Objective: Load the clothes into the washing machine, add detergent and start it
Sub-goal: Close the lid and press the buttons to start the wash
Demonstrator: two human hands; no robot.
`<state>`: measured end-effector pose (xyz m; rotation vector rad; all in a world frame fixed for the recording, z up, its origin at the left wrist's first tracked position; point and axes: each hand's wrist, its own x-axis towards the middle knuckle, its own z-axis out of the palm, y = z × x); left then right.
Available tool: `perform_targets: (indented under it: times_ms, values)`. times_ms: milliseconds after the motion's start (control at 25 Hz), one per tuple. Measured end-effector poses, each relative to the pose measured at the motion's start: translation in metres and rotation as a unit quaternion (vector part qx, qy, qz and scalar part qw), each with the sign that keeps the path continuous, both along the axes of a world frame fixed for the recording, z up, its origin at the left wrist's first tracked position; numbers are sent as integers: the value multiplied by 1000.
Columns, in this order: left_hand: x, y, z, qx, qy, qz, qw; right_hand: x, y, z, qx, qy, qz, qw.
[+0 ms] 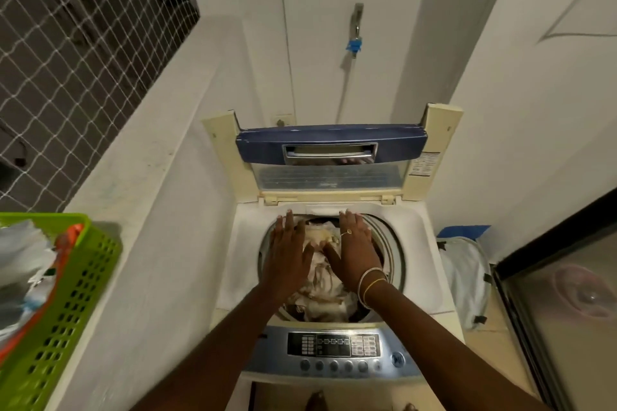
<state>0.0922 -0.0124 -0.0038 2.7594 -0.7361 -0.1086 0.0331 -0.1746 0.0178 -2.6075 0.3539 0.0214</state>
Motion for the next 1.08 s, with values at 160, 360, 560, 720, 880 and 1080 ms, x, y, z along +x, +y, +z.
perform_targets:
  times_ms: [160,360,560,720,880,1080]
  values:
    - [27,-3,30,-55,-51,-11,997,24,4,32,-41,-55,9,998]
    - [53,-23,82,-108,-141,-73,981,57,-2,74,-119,-114,12,986]
    - [76,-32,107,-34,-113,-106,987,77,-10,91,-149,-49,17,987]
    - [84,-39,113,28,-99,-131,986,91,-15,100,-172,-9,14,985]
    - [80,-42,122,-24,-107,-100,989,89,-16,104,-242,-25,20,970]
    - [62,-39,130,-46,-123,-80,988,70,-14,113,-234,-45,31,971]
